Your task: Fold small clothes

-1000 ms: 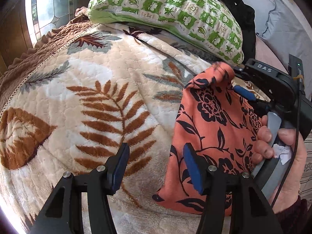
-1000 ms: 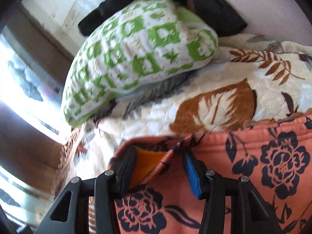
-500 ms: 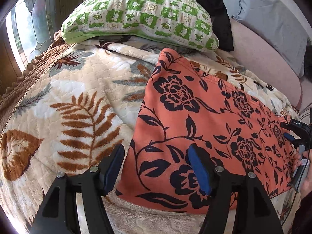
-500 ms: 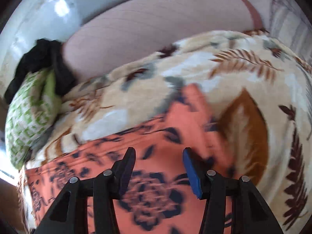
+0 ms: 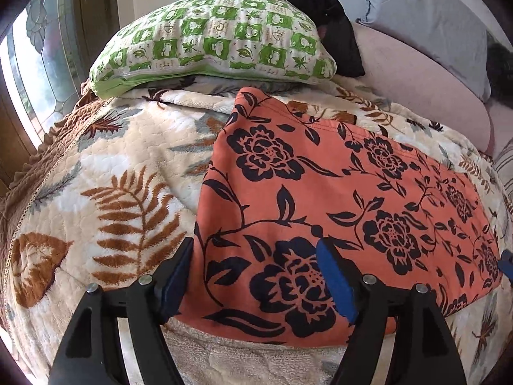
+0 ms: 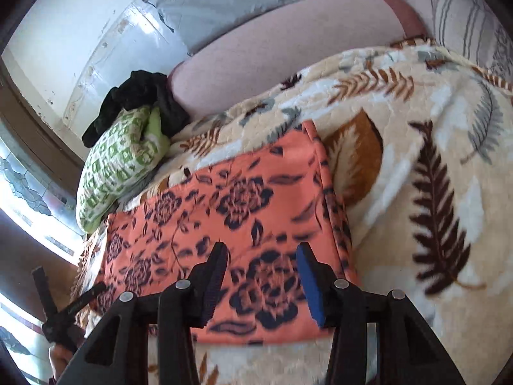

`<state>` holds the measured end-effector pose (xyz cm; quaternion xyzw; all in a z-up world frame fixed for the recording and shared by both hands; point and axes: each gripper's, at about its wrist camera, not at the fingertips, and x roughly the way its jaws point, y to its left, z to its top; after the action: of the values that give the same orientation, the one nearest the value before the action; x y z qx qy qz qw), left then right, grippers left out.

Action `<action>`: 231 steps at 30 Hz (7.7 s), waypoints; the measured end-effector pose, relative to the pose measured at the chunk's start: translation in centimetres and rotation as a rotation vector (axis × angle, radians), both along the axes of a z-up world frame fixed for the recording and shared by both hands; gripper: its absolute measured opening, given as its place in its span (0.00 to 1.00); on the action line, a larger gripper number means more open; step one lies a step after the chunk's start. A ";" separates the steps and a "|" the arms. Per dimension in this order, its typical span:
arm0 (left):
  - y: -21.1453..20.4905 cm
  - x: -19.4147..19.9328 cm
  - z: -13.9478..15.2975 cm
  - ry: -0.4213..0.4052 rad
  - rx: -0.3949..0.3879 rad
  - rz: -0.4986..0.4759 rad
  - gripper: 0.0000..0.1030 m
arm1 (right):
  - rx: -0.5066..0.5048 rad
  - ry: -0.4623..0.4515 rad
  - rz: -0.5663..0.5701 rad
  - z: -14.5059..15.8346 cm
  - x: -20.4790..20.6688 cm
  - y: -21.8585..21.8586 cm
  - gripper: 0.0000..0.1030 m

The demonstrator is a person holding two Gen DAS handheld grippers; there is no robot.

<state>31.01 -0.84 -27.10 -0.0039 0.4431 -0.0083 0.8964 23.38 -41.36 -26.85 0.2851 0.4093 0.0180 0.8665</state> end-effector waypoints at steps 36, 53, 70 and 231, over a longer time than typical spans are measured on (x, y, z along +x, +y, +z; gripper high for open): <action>1.3 -2.3 -3.4 0.133 -0.652 0.051 0.80 | 0.606 0.056 -0.249 -7.8 -1.8 -0.5 0.68; 0.3 -0.8 -3.1 -0.014 -0.586 0.032 0.20 | 0.393 0.002 -0.209 -6.6 1.5 -0.2 0.19; 2.2 -9.9 -1.0 -0.027 -0.628 0.034 0.14 | 0.205 -0.134 -0.218 -0.5 -7.7 1.8 0.15; -9.4 -16.6 1.8 -0.406 0.088 -0.381 0.20 | 0.158 0.006 0.484 12.1 3.7 17.6 0.83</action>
<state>14.43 -10.23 -25.30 0.1205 0.2473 -0.1581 0.9483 27.04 -23.75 -14.78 0.2458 0.4656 0.2561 0.8107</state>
